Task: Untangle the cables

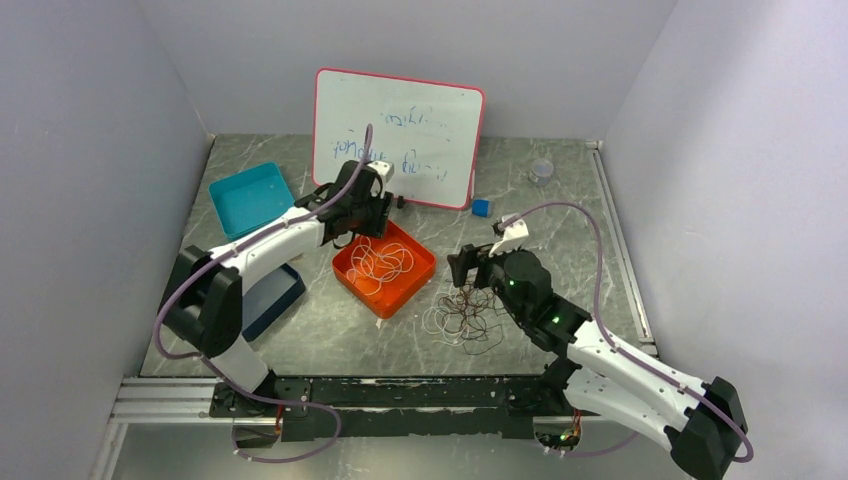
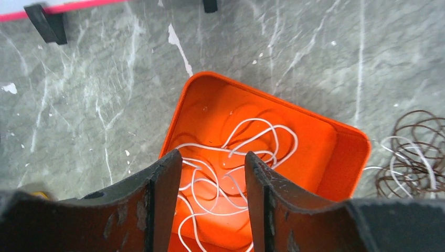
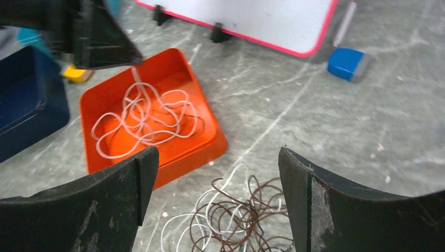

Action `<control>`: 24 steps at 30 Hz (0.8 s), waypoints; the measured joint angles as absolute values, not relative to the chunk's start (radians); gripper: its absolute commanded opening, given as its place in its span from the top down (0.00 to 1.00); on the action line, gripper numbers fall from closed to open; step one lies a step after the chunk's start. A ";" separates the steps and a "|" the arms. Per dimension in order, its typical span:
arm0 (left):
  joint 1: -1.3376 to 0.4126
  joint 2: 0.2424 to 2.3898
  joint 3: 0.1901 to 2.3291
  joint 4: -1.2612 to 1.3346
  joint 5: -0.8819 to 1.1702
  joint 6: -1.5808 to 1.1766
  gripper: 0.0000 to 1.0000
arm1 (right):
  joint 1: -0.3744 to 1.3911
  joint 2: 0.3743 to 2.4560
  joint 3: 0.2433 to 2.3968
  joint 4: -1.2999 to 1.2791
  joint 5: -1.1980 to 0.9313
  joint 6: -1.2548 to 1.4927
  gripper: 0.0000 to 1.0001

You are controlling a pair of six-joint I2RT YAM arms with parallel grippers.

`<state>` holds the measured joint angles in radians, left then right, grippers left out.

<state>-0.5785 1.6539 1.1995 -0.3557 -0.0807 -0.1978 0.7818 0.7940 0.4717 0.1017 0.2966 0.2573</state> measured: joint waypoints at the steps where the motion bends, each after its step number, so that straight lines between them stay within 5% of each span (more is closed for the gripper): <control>1: -0.579 1.636 1.200 -0.356 -0.074 -0.198 0.47 | 0.782 0.799 0.480 0.078 0.324 0.278 0.13; 10: -0.579 1.428 1.104 -0.307 0.036 -0.234 0.48 | 0.782 0.900 0.655 -0.225 0.470 0.475 0.24; 18: -0.582 1.336 0.962 -0.252 0.114 -0.332 0.49 | 0.782 0.988 0.723 -0.376 0.316 0.538 0.47; 24: -0.586 1.322 0.913 -0.231 0.135 -0.388 0.49 | 0.805 1.072 0.728 -0.393 0.248 0.585 0.51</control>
<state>-0.5861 1.3216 0.9131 -0.2306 0.1352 -0.3882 0.8047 1.0718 0.7277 -0.3927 0.2478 0.5850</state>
